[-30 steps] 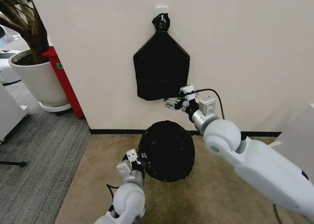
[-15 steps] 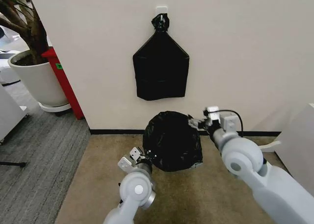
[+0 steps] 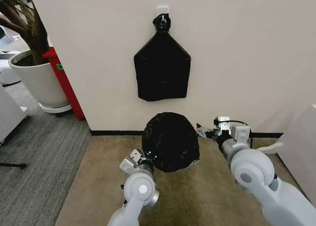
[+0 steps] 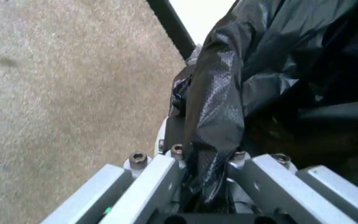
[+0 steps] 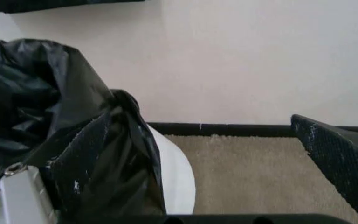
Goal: Place the garbage bag over the trash bin.
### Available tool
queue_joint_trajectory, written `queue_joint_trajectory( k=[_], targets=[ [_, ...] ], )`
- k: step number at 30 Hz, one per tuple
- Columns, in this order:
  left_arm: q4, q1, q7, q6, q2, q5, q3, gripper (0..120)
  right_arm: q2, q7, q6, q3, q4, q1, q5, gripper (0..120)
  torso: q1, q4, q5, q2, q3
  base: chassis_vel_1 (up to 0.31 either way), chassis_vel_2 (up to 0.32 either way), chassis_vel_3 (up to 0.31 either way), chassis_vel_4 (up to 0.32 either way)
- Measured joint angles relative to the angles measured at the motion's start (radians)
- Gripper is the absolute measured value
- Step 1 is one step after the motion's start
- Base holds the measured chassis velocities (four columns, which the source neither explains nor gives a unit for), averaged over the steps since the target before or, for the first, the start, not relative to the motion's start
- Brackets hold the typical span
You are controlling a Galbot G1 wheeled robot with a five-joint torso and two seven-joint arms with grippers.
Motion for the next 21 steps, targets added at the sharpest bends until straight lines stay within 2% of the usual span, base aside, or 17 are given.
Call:
queue_joint_trajectory(
  k=[11, 21],
  targets=[
    [-0.013, 0.056, -0.157, 0.125, 0.015, 0.000, 0.013, 1, 0.023, -0.058, 0.031, -0.023, 0.008, -0.059, -0.105, 100, 0.000, 0.0000, 0.0000, 0.000, 0.000, 0.000, 0.000, 0.000, 0.000],
    [-0.011, 0.071, -0.205, 0.156, 0.033, 0.023, 0.015, 1, 0.030, -0.082, 0.049, -0.035, -0.004, -0.058, -0.151, 100, 0.000, 0.0000, 0.0000, 0.000, 0.000, 0.000, 0.000, 0.000, 0.000]
  ],
)
